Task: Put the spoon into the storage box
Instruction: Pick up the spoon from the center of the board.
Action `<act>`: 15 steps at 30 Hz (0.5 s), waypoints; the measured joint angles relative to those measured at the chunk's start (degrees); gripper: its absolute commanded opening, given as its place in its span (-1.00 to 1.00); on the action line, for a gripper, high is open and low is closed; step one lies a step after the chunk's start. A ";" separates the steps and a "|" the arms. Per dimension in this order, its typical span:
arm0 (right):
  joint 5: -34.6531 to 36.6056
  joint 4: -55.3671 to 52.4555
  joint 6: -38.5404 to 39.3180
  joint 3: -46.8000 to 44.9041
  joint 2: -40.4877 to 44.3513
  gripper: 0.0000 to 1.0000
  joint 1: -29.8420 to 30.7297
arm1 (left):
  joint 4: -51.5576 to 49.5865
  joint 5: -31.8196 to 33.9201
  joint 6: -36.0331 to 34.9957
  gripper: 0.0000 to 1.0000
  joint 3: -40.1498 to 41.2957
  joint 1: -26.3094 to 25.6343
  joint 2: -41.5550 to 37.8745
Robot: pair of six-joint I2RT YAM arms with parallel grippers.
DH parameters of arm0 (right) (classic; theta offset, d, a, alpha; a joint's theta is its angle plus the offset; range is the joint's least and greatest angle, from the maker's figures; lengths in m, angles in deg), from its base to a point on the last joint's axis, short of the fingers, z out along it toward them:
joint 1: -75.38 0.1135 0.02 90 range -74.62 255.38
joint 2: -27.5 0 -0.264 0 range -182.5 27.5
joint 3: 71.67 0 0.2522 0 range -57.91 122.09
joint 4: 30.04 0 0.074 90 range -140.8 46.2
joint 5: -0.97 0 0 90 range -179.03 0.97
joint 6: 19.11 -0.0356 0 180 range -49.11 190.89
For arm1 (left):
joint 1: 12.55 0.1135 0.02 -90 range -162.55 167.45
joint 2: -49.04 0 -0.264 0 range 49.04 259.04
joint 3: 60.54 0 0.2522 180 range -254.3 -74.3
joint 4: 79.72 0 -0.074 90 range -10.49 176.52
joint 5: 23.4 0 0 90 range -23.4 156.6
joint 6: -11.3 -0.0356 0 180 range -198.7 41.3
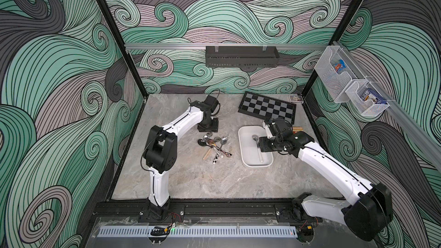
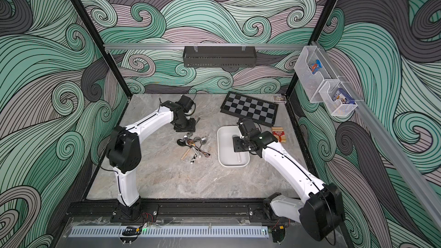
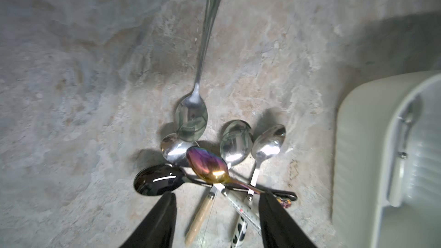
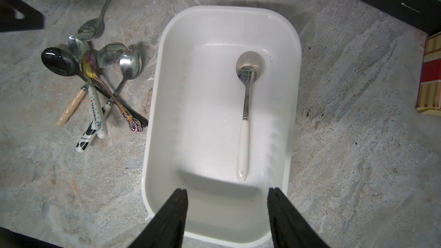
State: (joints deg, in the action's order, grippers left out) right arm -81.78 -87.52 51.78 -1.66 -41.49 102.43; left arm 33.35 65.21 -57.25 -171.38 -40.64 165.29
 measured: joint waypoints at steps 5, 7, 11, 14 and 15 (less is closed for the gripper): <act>-0.70 -0.04 -0.13 -0.94 0.31 0.18 0.02 | -1.60 1.62 -1.86 0.15 -5.62 -0.20 8.11; -1.14 -0.07 -0.15 -1.07 0.11 0.18 0.04 | -2.14 2.58 -2.51 0.13 -8.37 -0.17 10.34; -1.75 -0.04 -0.15 -1.07 -0.57 0.19 0.07 | -3.21 4.74 -3.82 0.11 -13.94 -0.15 13.81; -1.88 -0.02 -0.15 -1.11 -0.96 0.19 0.07 | -4.00 6.19 -4.68 0.08 -18.40 -0.15 16.35; -1.92 -0.02 -0.15 -1.11 -1.09 0.20 0.11 | -4.24 6.54 -4.94 0.07 -19.71 -0.15 17.18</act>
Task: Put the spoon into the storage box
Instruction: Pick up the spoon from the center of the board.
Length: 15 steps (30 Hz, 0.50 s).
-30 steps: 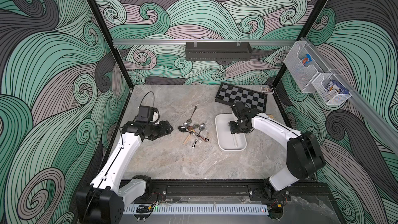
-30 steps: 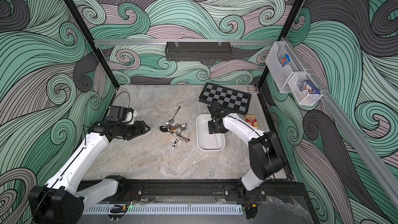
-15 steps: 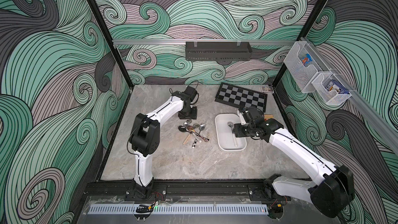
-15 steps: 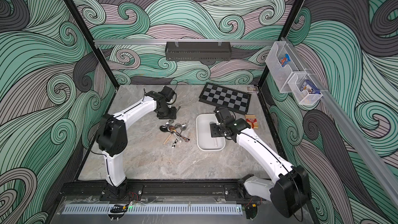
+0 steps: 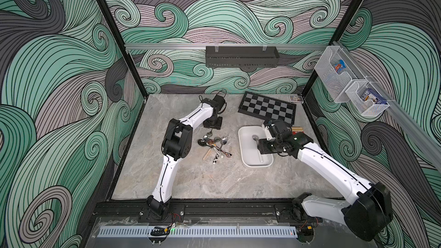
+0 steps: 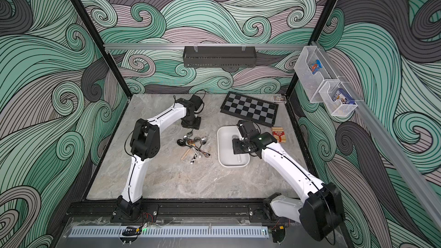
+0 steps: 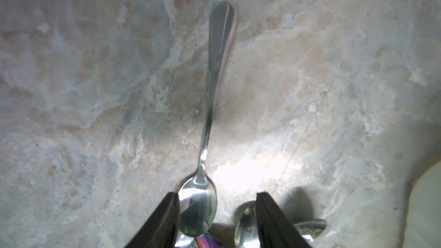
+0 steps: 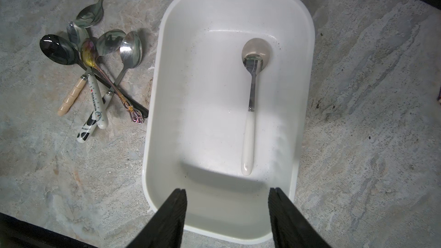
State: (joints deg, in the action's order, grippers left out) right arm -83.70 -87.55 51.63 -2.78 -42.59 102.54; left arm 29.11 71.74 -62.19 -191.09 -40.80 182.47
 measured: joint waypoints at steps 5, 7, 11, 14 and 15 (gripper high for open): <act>-0.96 0.07 0.02 -0.04 -0.26 0.21 0.00 | -1.09 0.83 -1.11 -0.01 -4.22 0.50 3.45; -1.27 0.09 0.02 -0.04 -0.28 0.22 0.00 | -1.36 0.79 -1.49 -0.05 -4.70 0.87 4.31; -1.44 0.15 0.02 -0.04 -0.42 0.22 0.00 | -2.01 0.57 -1.57 -0.16 -5.03 1.92 5.55; -1.55 0.31 0.00 -0.09 -0.46 0.23 0.00 | -2.08 0.17 -1.57 -0.23 -4.98 2.25 6.10; -1.60 0.33 0.02 -0.09 -0.50 0.23 0.00 | -1.97 0.17 -1.57 -0.27 -4.85 2.32 6.19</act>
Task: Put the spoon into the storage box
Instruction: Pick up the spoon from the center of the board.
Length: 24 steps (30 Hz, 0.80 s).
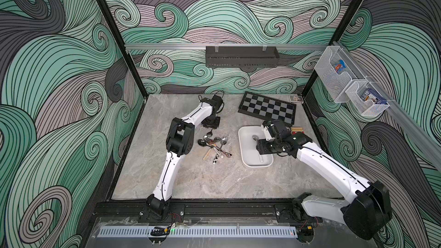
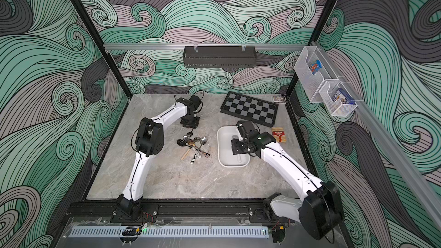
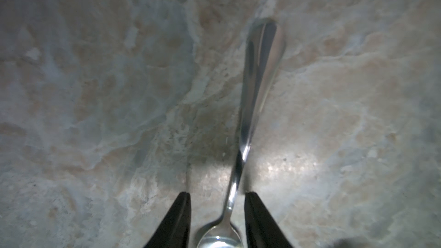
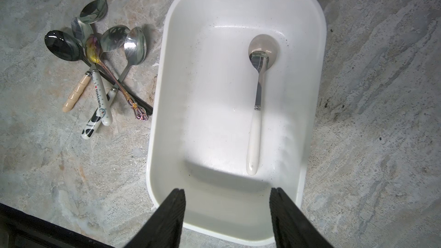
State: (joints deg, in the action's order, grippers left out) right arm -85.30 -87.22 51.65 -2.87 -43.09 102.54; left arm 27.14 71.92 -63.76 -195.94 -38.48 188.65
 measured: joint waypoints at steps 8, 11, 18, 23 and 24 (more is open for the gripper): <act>-0.94 0.22 -0.02 -0.37 -0.35 0.24 0.00 | 0.46 -0.44 0.04 -0.57 0.35 0.02 0.44; -1.03 0.31 0.00 -0.37 -0.35 0.24 0.00 | 0.61 -0.63 0.09 -0.77 0.35 -0.11 0.46; -1.16 0.87 -0.02 -0.52 -0.35 0.24 0.00 | 0.61 -0.39 0.61 -1.00 0.35 -0.13 0.42; -1.25 3.02 -0.13 -2.93 -0.31 0.24 0.00 | -0.02 -0.20 1.62 -1.00 0.37 -0.13 -0.22; -1.25 3.04 -0.20 -3.17 -0.35 0.24 0.00 | -0.26 -0.20 1.95 -1.00 0.37 -0.13 -0.52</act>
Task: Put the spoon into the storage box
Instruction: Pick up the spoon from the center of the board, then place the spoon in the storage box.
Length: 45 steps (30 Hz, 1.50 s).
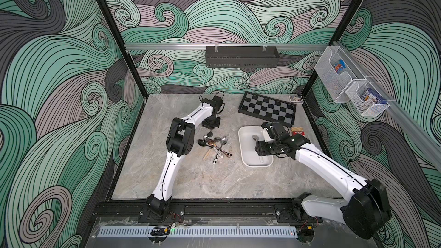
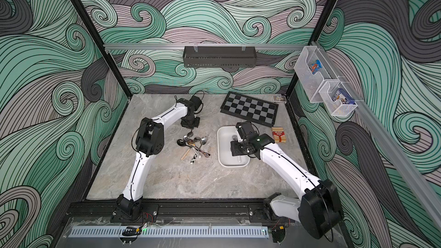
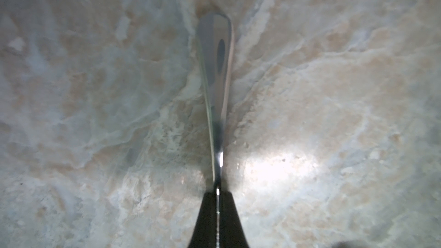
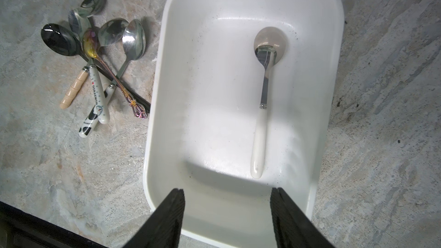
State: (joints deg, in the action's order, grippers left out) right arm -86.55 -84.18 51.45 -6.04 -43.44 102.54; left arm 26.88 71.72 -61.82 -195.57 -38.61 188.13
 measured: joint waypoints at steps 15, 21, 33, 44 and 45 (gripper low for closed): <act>-1.99 5.64 -4.04 -5.42 5.60 0.20 -13.11 | -2.97 2.43 10.82 -1.00 2.60 -10.10 -22.51; -6.01 7.67 -6.25 -5.46 6.34 0.19 -20.46 | -5.64 4.55 19.80 -1.00 2.58 -21.77 -22.60; -12.48 10.73 -8.26 -6.88 6.38 0.18 -27.63 | -5.68 6.45 30.91 -1.00 -2.05 -31.63 -13.55; -13.40 11.34 -8.26 -7.72 7.37 0.18 -27.63 | -1.46 7.37 34.14 -1.00 -3.45 -32.63 -6.45; -13.46 11.47 -8.24 -7.93 7.52 0.18 -27.63 | -0.94 7.34 34.18 -1.00 -3.54 -32.63 -5.92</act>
State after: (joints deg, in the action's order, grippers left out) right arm -100.01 -72.70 43.21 -13.97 -35.92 74.91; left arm 25.94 79.06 -27.63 -199.11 -71.24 182.21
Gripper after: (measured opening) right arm 0.589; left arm 0.053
